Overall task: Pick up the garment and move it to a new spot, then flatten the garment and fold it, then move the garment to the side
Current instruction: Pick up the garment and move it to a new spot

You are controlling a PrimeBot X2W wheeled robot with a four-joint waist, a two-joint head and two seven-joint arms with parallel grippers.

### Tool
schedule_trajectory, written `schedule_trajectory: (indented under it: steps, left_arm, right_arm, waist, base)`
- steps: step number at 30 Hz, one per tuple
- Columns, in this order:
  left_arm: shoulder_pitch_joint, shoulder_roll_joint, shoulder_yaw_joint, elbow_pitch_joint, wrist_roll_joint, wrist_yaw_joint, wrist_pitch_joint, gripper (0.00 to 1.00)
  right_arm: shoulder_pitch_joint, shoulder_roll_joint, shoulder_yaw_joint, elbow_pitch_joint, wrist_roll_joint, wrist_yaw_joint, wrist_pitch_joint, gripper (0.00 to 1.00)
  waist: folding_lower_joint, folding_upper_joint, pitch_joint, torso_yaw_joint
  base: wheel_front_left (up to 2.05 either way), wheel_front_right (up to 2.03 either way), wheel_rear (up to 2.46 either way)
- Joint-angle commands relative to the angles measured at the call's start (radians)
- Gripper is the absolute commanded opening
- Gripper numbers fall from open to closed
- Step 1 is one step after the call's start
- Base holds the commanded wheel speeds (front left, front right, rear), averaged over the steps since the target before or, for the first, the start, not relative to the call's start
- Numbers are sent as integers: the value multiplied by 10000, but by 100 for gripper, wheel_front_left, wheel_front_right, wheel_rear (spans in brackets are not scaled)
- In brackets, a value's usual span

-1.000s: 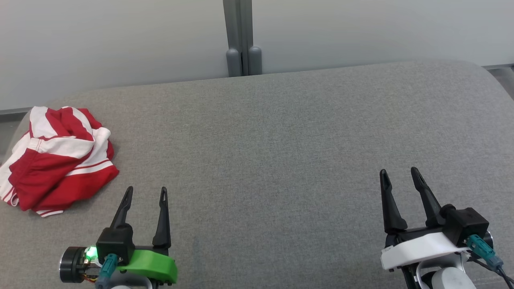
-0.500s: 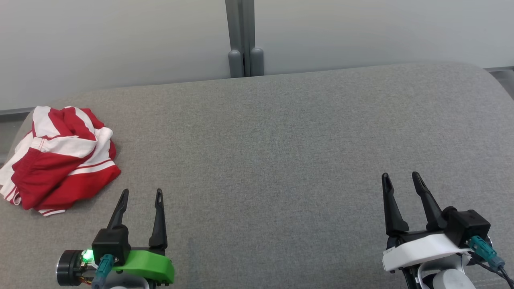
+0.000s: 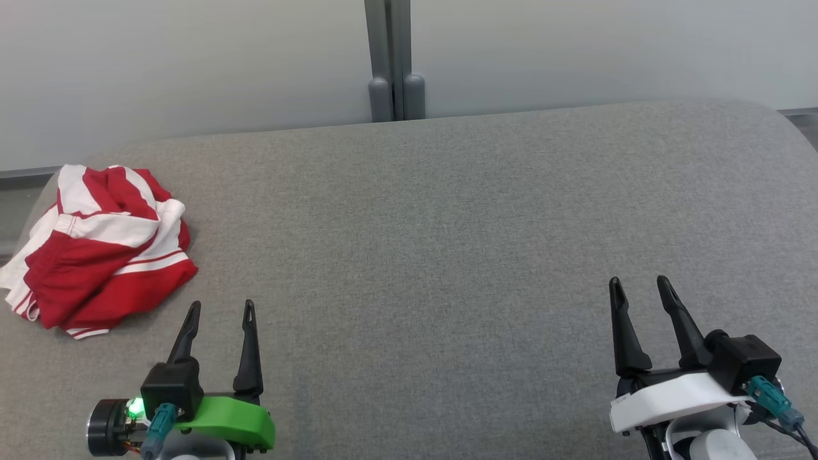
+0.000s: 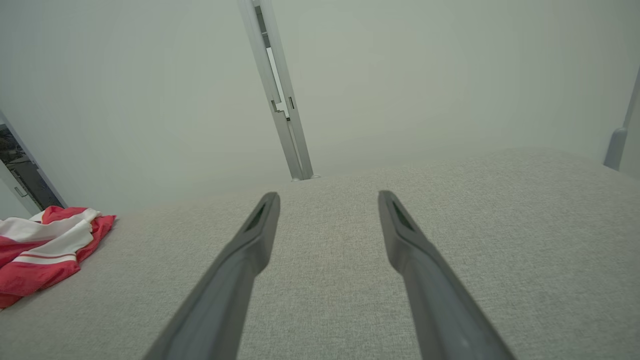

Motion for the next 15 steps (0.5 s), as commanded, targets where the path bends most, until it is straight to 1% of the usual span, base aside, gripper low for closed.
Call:
schedule_trajectory:
  steps: [1,7,15]
  left_arm:
    - [-140,93,28,-5,-18,62,11,100]
    - [-159,219,133,1,-96,187,60,100]
    - [-130,392,304,109,-214,344,103,100]
  right_arm:
    - [94,-36,-11,14,66,25,-35,100]
    - [31,-36,138,-31,69,25,-35,100]
    - [-10,-38,207,52,26,16,-34,100]
  waist:
    - [0,0,2,111]
    - [0,0,100,606]
    - [0,0,130,1581]
  base:
    - [0,0,0]
    - [0,0,0]
    - [0,0,0]
